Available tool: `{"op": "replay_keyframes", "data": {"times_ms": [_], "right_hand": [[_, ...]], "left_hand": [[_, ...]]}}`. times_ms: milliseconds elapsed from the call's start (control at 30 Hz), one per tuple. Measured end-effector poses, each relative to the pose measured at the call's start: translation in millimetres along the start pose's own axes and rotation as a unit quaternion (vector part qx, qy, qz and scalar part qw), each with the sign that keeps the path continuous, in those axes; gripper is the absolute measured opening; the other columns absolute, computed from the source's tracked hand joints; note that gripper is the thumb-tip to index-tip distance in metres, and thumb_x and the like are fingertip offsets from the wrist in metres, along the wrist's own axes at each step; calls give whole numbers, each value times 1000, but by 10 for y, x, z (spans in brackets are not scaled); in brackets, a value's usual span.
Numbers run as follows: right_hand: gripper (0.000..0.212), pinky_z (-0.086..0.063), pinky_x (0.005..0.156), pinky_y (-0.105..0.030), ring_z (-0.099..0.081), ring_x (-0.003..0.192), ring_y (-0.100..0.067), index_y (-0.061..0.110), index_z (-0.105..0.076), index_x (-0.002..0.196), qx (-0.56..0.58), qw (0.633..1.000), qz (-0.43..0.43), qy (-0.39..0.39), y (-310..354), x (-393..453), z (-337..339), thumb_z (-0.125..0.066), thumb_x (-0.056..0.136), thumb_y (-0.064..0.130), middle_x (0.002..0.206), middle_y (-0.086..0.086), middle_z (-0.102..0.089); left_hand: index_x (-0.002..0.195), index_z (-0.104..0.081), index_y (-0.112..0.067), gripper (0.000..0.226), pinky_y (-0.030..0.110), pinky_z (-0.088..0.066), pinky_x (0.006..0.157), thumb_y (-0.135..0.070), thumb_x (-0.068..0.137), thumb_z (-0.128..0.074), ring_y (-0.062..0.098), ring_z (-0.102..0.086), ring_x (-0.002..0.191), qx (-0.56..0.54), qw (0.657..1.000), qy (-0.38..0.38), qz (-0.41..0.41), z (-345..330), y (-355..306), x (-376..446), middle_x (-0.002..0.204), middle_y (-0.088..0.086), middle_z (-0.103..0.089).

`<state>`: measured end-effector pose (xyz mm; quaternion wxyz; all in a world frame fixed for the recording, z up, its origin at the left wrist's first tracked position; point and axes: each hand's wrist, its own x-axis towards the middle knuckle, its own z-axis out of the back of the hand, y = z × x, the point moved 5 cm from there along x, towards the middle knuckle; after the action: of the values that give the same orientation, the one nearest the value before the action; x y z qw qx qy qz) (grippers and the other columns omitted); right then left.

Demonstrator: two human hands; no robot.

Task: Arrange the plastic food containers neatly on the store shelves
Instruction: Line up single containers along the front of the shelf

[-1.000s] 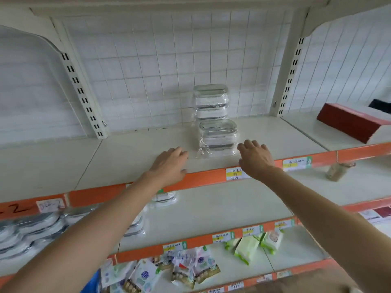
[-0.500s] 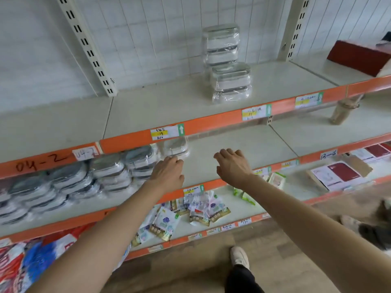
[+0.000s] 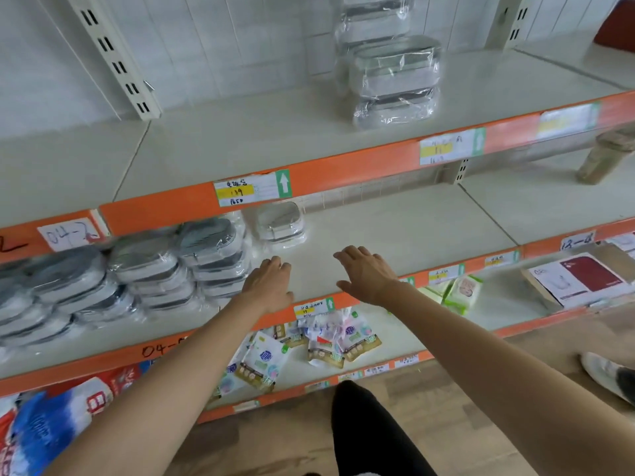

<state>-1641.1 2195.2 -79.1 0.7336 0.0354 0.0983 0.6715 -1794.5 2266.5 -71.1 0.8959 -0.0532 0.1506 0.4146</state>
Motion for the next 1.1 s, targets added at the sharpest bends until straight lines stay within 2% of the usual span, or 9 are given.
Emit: {"op": "replay_keyframes", "data": {"times_ms": [167, 400, 533, 633, 800, 867, 967, 1033, 1100], "right_hand": [[62, -32, 107, -38, -27, 135, -25, 13, -25, 147, 43, 999, 24, -11, -168, 723, -261, -53, 94, 31, 150, -6, -27], [77, -24, 111, -37, -19, 139, -29, 5, -18, 147, 144, 989, 20, -30, -100, 1819, -804, -60, 90, 36, 154, -10, -20], [91, -18, 114, -41, -10, 144, -24, 10, -13, 149, 101, 989, 31, -106, 20, 2483, -796, -62, 84, 50, 157, -6, -12], [96, -15, 116, -41, -5, 145, -21, 16, -13, 150, 61, 994, 51, -77, 121, 2818, -839, -60, 79, 62, 157, -3, -11], [92, -30, 107, -39, -33, 129, -26, 13, -37, 138, 54, 993, 77, -74, 68, 2556, -842, -73, 68, 59, 138, -8, -33], [89, -34, 104, -39, -35, 125, -28, 10, -39, 134, 51, 993, 77, -72, 26, 2304, -837, -74, 66, 58, 134, -10, -33], [87, -39, 101, -42, -32, 123, -30, 8, -39, 131, 44, 995, 64, -65, -53, 1910, -850, -76, 67, 54, 133, -12, -32], [89, -40, 99, -42, -32, 121, -31, 7, -36, 132, 33, 996, 52, -58, -88, 1693, -845, -75, 67, 54, 132, -13, -32], [91, -38, 99, -41, -33, 120, -31, 8, -35, 132, 18, 998, 32, -49, -119, 1525, -827, -73, 66, 57, 130, -12, -35]], "left_hand": [[135, -34, -4, 53, 38, -39, 94, -30, 92, -53, 27, -32, 128, -66, 995, -59, 55, -281, 165, 535, 139, 12, -29], [143, -16, 4, 65, 39, -25, 110, -28, 96, -49, 33, -15, 139, -195, 969, -102, 116, -685, 366, 1108, 150, 19, -10], [147, -5, 1, 68, 33, -14, 115, -18, 97, -45, 27, 2, 145, -273, 934, -192, 124, -941, 473, 1212, 156, 15, 2], [149, 1, -2, 68, 29, -13, 114, -13, 97, -42, 22, 5, 146, -289, 925, -216, 118, -1075, 548, 1265, 157, 10, 5], [146, -5, 2, 72, 28, -10, 114, -15, 93, -51, 24, 3, 144, -290, 923, -224, 119, -1054, 607, 1309, 154, 14, 1], [144, -7, 4, 82, 28, -9, 113, -18, 86, -61, 26, 0, 142, -287, 926, -216, 112, -1038, 593, 1309, 150, 18, -4], [146, 2, 3, 106, 33, -9, 118, -23, 76, -73, 27, 2, 144, -293, 938, -157, 97, -1065, 565, 1331, 153, 17, 2], [147, 6, 1, 116, 26, -3, 115, -25, 72, -78, 23, 3, 145, -294, 944, -133, 72, -1045, 504, 1326, 155, 14, 4], [147, 5, 0, 117, 18, -9, 108, -23, 70, -80, 23, -5, 144, -301, 944, -126, 44, -994, 423, 1314, 154, 12, -3]]}}
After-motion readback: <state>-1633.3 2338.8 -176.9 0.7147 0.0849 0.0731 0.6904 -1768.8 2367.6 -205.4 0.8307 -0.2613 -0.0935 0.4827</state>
